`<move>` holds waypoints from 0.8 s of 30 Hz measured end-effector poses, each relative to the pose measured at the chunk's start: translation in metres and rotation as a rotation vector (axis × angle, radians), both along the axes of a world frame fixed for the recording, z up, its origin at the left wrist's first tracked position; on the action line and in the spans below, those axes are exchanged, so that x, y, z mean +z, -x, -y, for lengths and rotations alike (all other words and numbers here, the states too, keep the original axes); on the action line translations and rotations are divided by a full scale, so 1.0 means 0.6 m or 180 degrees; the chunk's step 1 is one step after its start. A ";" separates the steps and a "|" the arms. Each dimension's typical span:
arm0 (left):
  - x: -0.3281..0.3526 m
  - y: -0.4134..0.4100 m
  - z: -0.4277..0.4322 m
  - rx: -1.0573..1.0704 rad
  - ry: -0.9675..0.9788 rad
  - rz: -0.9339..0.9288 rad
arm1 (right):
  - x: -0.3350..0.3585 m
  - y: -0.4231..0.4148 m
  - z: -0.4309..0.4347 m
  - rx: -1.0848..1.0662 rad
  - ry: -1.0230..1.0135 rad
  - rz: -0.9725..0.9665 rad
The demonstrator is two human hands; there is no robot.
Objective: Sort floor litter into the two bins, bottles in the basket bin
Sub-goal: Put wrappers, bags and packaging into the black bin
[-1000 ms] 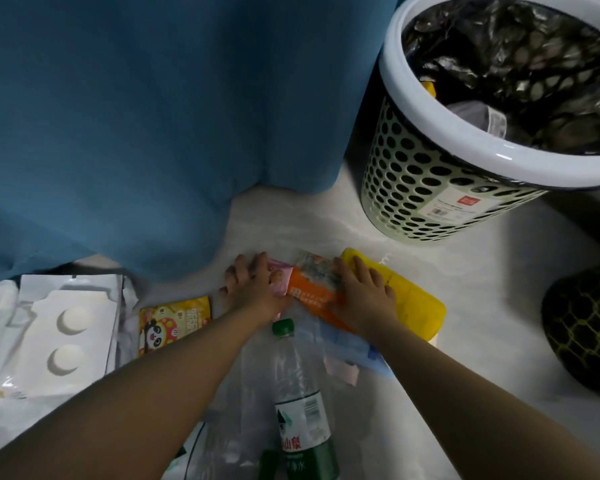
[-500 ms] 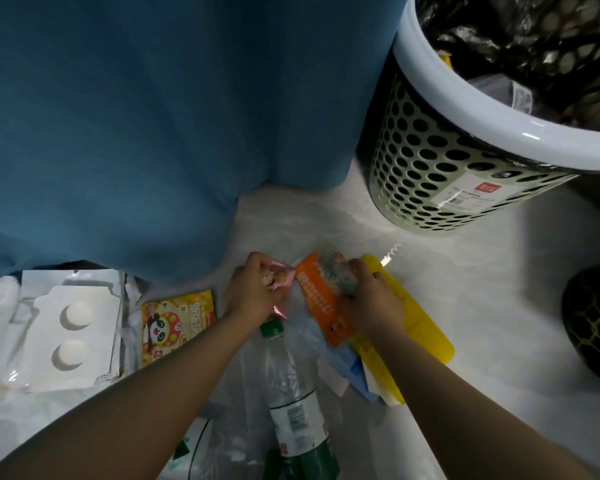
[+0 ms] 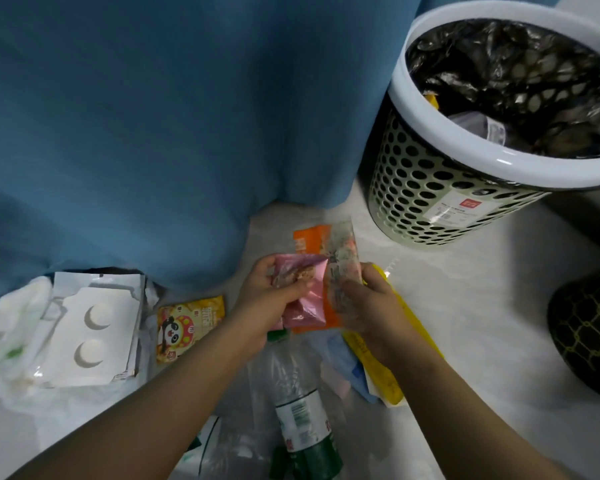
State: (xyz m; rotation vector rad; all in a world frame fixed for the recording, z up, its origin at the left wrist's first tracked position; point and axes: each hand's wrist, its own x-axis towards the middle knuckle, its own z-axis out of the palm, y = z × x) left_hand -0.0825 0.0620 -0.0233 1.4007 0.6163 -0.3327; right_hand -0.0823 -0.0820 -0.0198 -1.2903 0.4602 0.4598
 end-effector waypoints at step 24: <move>0.236 -0.010 0.117 -0.0844 -0.0090 0.0900 | 0.222 0.051 0.102 -0.0354 0.0271 0.0978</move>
